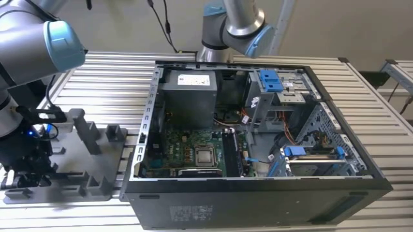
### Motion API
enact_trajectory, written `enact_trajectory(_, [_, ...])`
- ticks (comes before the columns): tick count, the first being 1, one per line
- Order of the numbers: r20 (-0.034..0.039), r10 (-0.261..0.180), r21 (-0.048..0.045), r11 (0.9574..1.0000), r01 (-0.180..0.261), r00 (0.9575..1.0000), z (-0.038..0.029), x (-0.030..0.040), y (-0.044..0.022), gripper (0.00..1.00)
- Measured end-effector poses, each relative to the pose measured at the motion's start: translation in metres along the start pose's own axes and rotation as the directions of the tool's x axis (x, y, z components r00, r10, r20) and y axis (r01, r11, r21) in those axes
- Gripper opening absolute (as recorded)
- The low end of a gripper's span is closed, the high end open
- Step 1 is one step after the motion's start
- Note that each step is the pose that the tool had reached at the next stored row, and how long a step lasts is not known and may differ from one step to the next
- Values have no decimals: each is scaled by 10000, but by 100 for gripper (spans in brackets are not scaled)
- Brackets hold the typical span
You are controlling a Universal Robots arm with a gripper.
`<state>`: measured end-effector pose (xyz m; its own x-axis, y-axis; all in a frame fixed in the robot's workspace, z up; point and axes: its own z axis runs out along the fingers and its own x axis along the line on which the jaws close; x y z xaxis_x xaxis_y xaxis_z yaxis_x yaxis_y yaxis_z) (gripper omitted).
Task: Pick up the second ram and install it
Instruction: 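Pick up the second ram and move it above second insertion slot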
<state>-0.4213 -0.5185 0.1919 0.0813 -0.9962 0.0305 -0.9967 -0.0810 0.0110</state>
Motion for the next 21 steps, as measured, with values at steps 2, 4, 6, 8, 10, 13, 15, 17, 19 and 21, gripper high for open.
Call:
enact_trajectory(2, [0, -1, 0, 10000, 1, 10000, 0, 0, 0, 32])
enact_trajectory(4, [0, -2, 0, 10000, 2, 10000, 0, 0, 0, 32])
enact_trajectory(6, [1, 0, 2, 10000, 0, 10000, 0, -11, -1, 32])
enact_trajectory(8, [0, -2, 0, 10000, 2, 10000, 0, -19, -2, 32])
enact_trajectory(10, [-1, 2, 0, 10000, -2, 10000, -1, -33, -3, 32])
enact_trajectory(13, [1, 11, 0, 10000, -11, 10000, -2, -61, -5, 32])
enact_trajectory(15, [1, 12, 0, 10000, -12, 10000, -1, -61, -5, 32])
enact_trajectory(17, [1, 13, 0, 10000, -13, 10000, -1, -61, -5, 32])
enact_trajectory(19, [0, 14, -1, 10000, -14, 10000, -2, -62, -5, 30])
enact_trajectory(21, [1, 14, 0, 10000, -14, 10000, -1, -62, -5, 30])
